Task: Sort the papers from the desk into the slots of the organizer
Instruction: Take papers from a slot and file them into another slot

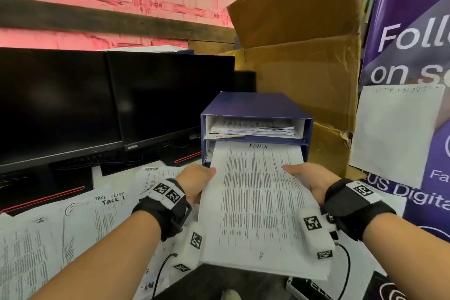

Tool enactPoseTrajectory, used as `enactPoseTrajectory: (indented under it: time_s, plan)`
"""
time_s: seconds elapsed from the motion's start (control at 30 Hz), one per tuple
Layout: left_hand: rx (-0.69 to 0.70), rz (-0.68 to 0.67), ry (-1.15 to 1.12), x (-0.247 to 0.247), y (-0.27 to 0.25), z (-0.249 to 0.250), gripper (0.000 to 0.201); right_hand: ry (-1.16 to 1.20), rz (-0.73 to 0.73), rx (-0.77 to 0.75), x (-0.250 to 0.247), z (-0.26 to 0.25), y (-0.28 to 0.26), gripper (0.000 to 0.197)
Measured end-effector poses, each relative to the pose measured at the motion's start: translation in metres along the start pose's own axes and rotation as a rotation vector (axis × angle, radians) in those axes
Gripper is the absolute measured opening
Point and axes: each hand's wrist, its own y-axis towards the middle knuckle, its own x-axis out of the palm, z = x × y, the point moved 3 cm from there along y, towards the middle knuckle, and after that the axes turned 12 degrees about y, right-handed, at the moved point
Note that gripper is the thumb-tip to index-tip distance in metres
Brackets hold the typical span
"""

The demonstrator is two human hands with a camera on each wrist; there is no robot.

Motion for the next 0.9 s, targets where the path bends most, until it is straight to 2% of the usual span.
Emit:
enactPoseTrajectory:
  time_s: [0.1, 0.17, 0.2, 0.27, 0.33, 0.4, 0.47, 0.57, 0.63, 0.67, 0.73, 0.8, 0.9]
  plan:
    - [0.01, -0.033, -0.055, 0.0, -0.002, 0.009, 0.024, 0.112, 0.057, -0.025, 0.004, -0.016, -0.009, 0.046]
    - [0.036, -0.079, 0.026, 0.002, -0.002, 0.009, 0.021, 0.185, 0.096, -0.041, 0.006, -0.021, -0.008, 0.044]
    - [0.062, -0.037, 0.083, 0.001, 0.001, 0.007, 0.02, 0.174, 0.114, -0.062, 0.008, -0.024, -0.009, 0.045]
    - [0.099, 0.139, 0.159, -0.004, 0.014, 0.004, 0.026, 0.159, 0.097, -0.11, 0.015, -0.026, -0.017, 0.036]
    - [0.116, 0.251, 0.128, -0.006, 0.025, 0.005, 0.026, 0.072, 0.045, -0.126, 0.02, -0.024, -0.03, 0.029]
    - [0.132, 0.31, 0.087, -0.007, 0.038, 0.009, 0.02, -0.098, -0.019, -0.124, 0.02, -0.017, -0.039, 0.03]
    - [0.141, 0.337, 0.001, -0.006, 0.048, 0.015, 0.02, -0.164, -0.073, -0.098, 0.012, -0.012, -0.039, 0.025]
    - [0.123, 0.256, -0.036, 0.004, 0.028, 0.031, 0.02, -0.105, 0.059, -0.13, -0.002, -0.014, -0.03, 0.023]
    - [0.076, 0.082, 0.033, 0.015, 0.013, 0.033, 0.017, 0.04, 0.16, -0.16, -0.004, -0.016, -0.021, 0.026]
    - [0.064, 0.022, 0.029, 0.019, 0.011, 0.03, 0.023, 0.106, 0.188, -0.15, -0.004, -0.016, -0.015, 0.032]
    - [0.119, 0.079, -0.034, 0.018, 0.013, 0.027, 0.026, 0.232, 0.155, -0.135, 0.004, -0.016, -0.016, 0.038]
    - [0.152, 0.206, -0.125, 0.016, 0.021, 0.027, 0.012, 0.341, 0.055, -0.093, 0.013, -0.015, -0.029, 0.03]
    - [0.145, 0.281, -0.265, 0.018, 0.029, 0.03, 0.015, 0.224, -0.069, -0.049, 0.017, -0.01, -0.034, 0.024]
